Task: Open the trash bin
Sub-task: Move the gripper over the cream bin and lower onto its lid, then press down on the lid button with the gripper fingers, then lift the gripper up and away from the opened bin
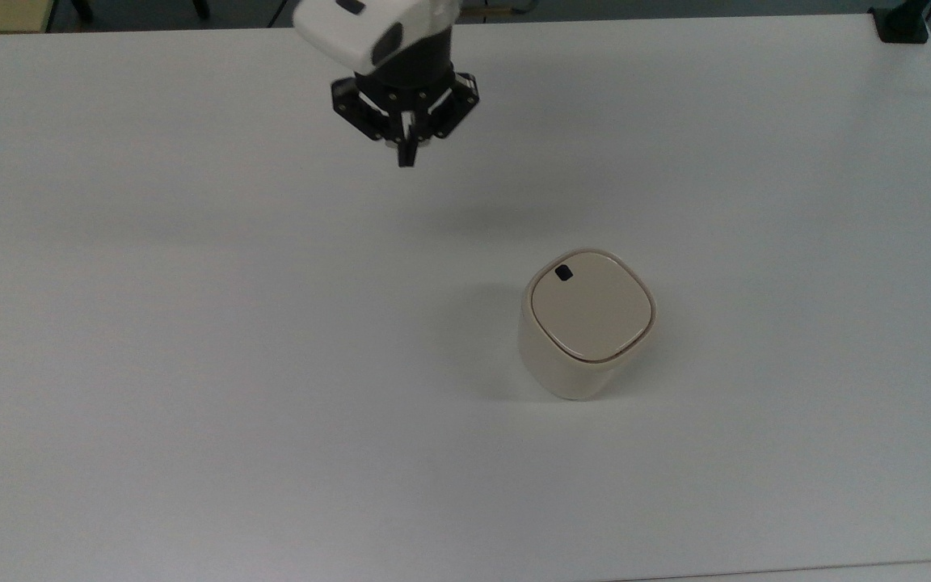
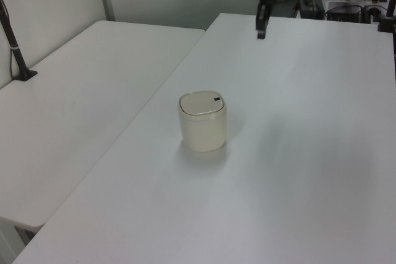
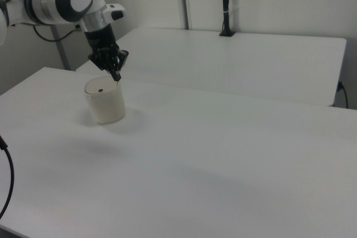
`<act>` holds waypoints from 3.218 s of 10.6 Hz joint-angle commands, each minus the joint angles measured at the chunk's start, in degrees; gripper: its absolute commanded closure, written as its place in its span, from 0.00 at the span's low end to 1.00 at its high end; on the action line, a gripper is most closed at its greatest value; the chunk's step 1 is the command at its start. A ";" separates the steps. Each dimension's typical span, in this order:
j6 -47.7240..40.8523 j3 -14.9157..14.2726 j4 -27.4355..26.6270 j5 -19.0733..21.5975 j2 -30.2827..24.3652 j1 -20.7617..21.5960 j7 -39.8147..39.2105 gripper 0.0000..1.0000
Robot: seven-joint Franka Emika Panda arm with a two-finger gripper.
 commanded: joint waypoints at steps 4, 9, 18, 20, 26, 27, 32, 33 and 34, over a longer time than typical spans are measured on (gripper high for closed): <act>22.62 -0.49 -0.10 1.01 9.93 9.67 -5.68 0.98; 26.79 -0.49 -0.54 1.36 13.11 12.23 -5.86 0.97; 24.95 -0.58 -0.28 3.55 10.41 11.54 -5.33 0.95; 19.18 -1.37 0.08 3.91 6.19 10.14 -5.24 0.94; -1.91 -1.46 -0.27 3.21 -2.60 0.48 -1.37 0.90; -4.82 -1.46 -0.54 3.03 -4.53 -1.28 -1.55 0.90; -11.62 -1.37 -0.63 0.66 -7.19 -3.59 -1.46 0.16; -11.62 -1.37 -0.63 0.57 -7.19 -3.59 -1.46 0.07; -11.53 -1.37 -0.63 0.48 -7.01 -3.59 -1.46 0.00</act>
